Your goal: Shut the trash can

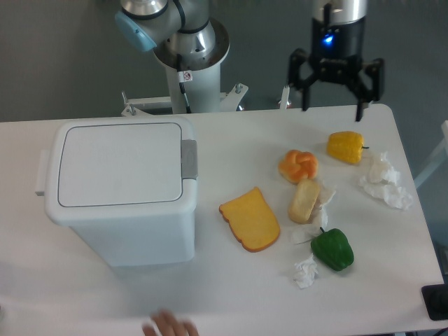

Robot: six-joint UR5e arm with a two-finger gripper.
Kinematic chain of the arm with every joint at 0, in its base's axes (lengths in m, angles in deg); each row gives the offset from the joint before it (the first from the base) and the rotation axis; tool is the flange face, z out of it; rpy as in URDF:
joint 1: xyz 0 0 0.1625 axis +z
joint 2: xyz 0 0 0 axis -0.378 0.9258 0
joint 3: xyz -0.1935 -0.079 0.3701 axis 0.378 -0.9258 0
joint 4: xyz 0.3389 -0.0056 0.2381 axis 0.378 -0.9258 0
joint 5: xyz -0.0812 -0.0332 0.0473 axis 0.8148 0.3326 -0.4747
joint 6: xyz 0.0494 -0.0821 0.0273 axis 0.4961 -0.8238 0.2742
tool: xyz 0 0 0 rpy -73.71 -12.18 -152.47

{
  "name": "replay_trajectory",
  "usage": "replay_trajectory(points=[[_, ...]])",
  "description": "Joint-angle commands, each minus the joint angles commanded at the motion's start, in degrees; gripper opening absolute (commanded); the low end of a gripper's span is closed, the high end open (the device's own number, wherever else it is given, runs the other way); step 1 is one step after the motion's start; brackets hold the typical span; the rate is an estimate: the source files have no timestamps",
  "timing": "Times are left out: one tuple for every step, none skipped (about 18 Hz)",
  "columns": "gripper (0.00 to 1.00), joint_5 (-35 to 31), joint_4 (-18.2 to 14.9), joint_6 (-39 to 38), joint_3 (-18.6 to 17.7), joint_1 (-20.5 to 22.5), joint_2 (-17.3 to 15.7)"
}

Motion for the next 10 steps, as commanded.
replay_trajectory(points=[[1.0,0.0,-0.6,3.0,0.0,1.0,0.2],[1.0,0.0,-1.4,6.2,0.0,2.2,0.2],[1.0,0.0,-2.5,9.2,-0.2,3.3,0.0],[1.0,0.0,-3.6,11.9,-0.2,4.3,-0.2],[1.0,0.0,-4.3,13.7,-0.2,5.0,-0.5],[1.0,0.0,-4.9,15.2,-0.3,5.6,-0.8],[1.0,0.0,-5.4,16.2,-0.5,6.3,-1.0],[1.0,0.0,-5.6,17.2,-0.7,6.8,-1.0],[1.0,0.0,-5.6,17.5,-0.7,7.0,-1.0],[1.0,0.0,-5.6,17.5,-0.7,7.0,-1.1]])
